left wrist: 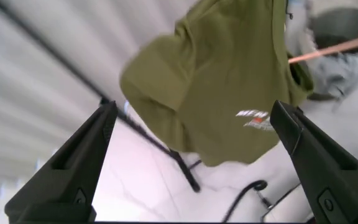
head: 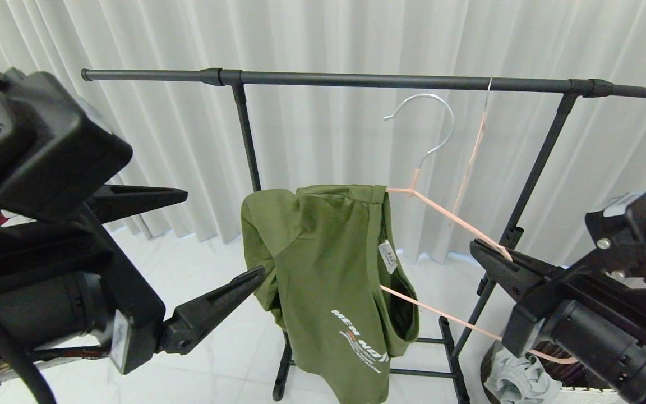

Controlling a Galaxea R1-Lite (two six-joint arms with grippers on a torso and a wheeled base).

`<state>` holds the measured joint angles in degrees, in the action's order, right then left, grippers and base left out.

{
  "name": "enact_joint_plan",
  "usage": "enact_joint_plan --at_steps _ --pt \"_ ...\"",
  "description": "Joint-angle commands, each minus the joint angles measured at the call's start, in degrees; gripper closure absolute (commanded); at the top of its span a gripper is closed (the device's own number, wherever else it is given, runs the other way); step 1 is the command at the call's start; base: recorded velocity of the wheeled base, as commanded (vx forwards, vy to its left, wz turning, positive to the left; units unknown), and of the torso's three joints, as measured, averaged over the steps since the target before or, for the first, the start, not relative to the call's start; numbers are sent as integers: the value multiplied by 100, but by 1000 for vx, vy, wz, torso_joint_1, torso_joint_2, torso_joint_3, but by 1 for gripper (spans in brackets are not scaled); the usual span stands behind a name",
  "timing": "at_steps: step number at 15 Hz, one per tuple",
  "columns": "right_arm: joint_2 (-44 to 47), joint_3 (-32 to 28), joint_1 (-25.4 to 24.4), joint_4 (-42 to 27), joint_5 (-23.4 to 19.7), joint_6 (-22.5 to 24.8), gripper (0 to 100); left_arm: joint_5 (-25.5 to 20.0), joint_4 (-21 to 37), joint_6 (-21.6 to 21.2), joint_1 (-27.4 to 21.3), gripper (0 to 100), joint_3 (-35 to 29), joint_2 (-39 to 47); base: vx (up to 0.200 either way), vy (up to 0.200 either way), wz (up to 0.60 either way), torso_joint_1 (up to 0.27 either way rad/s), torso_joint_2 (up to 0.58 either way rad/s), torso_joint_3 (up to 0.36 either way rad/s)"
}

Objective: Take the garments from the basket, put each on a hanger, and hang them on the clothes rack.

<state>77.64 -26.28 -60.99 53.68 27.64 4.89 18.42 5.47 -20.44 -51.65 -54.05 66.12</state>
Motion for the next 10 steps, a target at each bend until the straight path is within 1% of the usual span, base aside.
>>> enact_joint_plan --at_steps 1,2,3,4,5,6,8,10 --pt "-452 308 -150 3 -4 118 100 -884 -20 -504 489 0 0 -73 0 0 0 0 0 0" --pt "-592 501 -291 3 -4 214 100 -1490 -20 -724 621 0 18 24 0 0 0 0 0 0" --pt "-715 633 -387 3 -4 311 100 -1886 -20 -856 683 0 26 138 0 0 0 0 0 0" --pt "-794 747 -502 3 -4 425 100 -2150 -20 -944 683 0 -9 296 0 0 0 0 0 0" --pt "-838 818 -590 3 -4 478 100 -2325 -46 -970 683 0 -44 454 0 0 0 0 0 0" --pt "-838 835 -625 3 -4 496 100 -2378 -90 -979 683 0 -44 533 0 0 0 0 0 0" --pt "-830 853 -660 3 -4 575 100 -2651 -486 -1190 665 0 -35 902 0 0 0 0 0 0" --pt "-830 835 -642 3 -13 583 100 -2853 -583 -1216 683 0 -26 1061 0 0 0 0 0 0"
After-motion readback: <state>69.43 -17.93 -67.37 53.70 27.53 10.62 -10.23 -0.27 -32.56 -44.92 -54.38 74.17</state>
